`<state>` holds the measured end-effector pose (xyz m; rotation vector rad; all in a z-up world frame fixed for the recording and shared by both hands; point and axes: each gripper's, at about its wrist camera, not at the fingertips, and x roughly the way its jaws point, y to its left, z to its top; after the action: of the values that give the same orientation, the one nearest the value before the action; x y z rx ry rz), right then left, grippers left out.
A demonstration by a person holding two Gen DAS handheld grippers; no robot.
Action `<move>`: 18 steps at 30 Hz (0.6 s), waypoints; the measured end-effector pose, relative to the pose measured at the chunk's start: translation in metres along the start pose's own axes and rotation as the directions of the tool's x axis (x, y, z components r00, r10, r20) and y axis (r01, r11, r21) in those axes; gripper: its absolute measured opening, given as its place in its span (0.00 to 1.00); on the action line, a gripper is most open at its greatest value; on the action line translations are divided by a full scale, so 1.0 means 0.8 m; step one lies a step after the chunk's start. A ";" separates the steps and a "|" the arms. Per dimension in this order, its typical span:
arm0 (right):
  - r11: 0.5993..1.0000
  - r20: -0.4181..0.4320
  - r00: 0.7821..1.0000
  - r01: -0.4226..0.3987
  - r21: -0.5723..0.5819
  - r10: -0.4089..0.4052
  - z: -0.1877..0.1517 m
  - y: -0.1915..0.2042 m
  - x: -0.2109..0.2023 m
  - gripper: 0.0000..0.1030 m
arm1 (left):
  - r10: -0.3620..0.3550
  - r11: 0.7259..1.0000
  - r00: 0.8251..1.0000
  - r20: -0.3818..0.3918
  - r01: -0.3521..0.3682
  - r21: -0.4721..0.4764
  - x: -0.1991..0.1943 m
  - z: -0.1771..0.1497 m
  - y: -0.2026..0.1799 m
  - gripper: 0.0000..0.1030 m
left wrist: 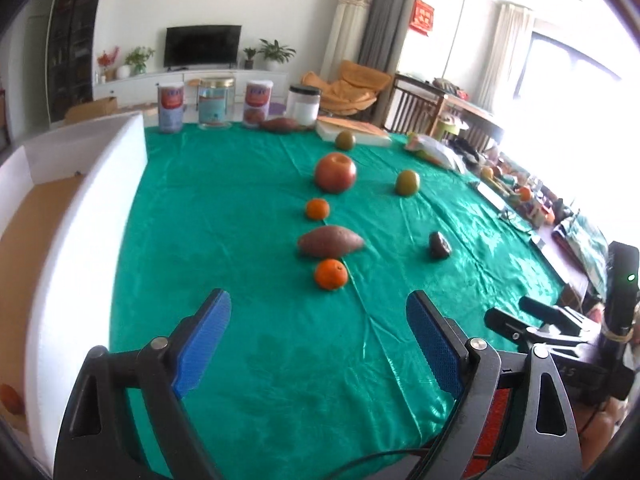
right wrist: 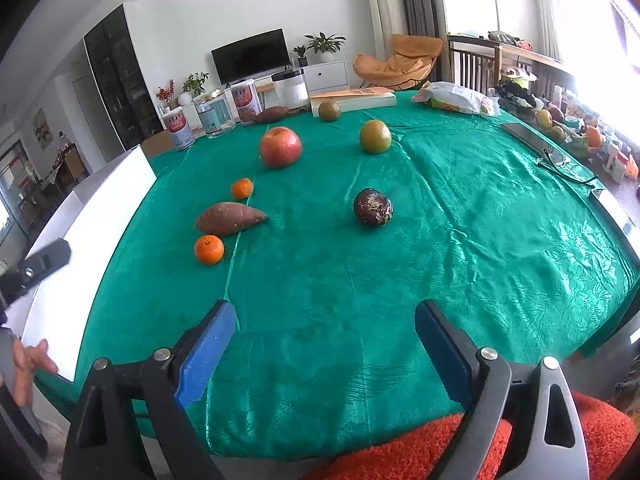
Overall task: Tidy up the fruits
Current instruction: 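Move both tools back over the table toward the remaining fruits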
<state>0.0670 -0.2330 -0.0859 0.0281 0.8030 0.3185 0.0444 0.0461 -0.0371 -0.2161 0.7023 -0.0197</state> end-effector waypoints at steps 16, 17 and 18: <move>0.998 -0.072 0.997 -0.002 0.067 0.007 0.001 -0.016 0.019 0.89 | 0.088 0.996 0.986 -0.143 -0.084 0.030 0.088 -0.041 0.019 0.88; 0.998 -0.078 0.997 0.001 0.068 0.004 0.001 -0.016 0.020 0.89 | 0.084 0.996 0.986 -0.142 -0.079 0.037 0.088 -0.043 0.018 0.88; 0.998 -0.082 0.997 0.003 0.068 0.003 0.001 -0.016 0.021 0.89 | 0.076 0.996 0.987 -0.140 -0.071 0.045 0.088 -0.043 0.016 0.88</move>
<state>0.0823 -0.2403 -0.0990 0.0795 0.8949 0.2937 0.0751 0.0456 -0.1105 -0.1513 0.8505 0.0215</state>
